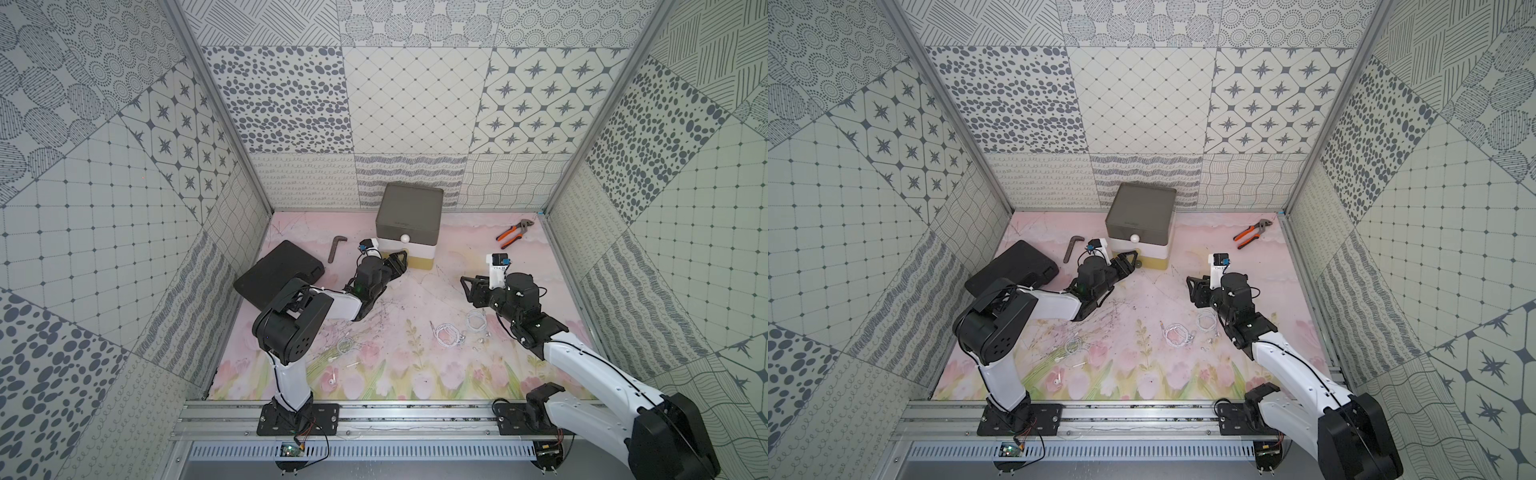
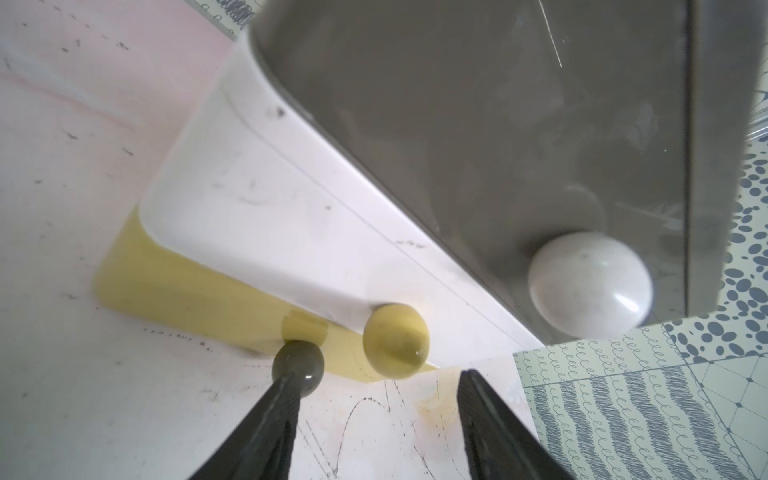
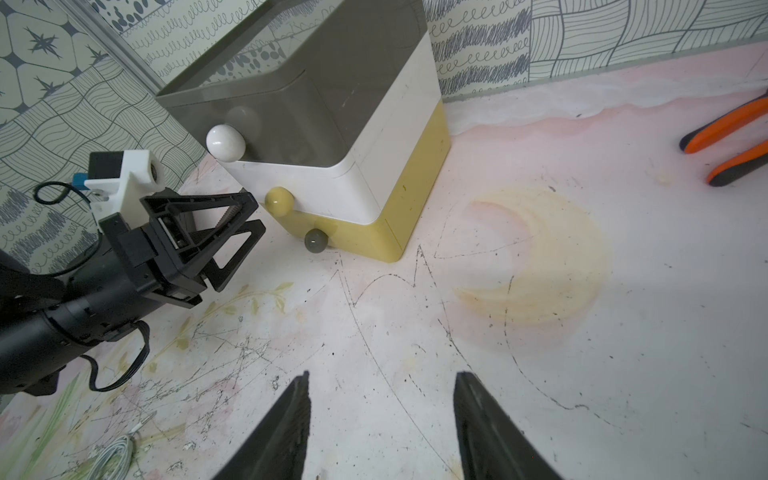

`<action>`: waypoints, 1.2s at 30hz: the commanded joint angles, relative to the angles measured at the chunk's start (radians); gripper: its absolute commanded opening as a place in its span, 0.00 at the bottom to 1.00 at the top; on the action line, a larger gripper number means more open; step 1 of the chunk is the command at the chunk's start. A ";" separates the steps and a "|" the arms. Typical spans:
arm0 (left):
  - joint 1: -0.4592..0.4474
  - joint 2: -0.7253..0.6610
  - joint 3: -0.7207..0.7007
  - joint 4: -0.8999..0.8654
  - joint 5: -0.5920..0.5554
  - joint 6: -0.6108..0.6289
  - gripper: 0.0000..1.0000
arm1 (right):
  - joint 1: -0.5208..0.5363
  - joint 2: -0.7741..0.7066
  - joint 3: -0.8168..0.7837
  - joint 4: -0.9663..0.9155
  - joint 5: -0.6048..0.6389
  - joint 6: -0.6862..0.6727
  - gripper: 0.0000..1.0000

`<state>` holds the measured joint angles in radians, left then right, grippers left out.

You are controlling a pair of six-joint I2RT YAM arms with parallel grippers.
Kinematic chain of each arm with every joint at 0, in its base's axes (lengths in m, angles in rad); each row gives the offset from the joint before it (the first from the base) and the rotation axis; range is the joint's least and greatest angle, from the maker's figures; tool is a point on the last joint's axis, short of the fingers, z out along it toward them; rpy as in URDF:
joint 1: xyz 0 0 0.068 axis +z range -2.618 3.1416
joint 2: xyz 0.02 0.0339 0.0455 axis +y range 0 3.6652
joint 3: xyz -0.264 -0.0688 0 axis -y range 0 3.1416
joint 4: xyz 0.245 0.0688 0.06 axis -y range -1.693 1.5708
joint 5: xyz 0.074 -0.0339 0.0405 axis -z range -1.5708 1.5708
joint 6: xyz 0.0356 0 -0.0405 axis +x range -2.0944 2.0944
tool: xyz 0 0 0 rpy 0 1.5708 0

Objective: Place the wired earphones into the drawer by color
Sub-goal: Close the drawer in the storage box, then open the drawer in the storage box.

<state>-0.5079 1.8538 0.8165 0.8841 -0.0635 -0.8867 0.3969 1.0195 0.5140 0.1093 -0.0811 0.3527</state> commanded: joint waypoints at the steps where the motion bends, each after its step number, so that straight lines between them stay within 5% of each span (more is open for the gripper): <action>1: 0.003 -0.015 -0.047 0.064 -0.022 -0.049 0.68 | -0.003 -0.009 -0.007 0.041 0.011 0.011 0.58; 15: 0.008 0.115 0.009 0.068 0.027 -0.060 0.68 | -0.003 -0.012 -0.009 0.043 0.008 0.011 0.58; 36: 0.025 0.266 0.151 0.068 0.106 -0.044 0.54 | -0.003 -0.032 -0.008 0.036 0.002 0.009 0.59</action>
<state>-0.4881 2.0972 0.9440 0.8932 0.0025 -0.9459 0.3969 0.9989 0.5137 0.1089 -0.0784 0.3527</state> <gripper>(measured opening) 0.541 0.588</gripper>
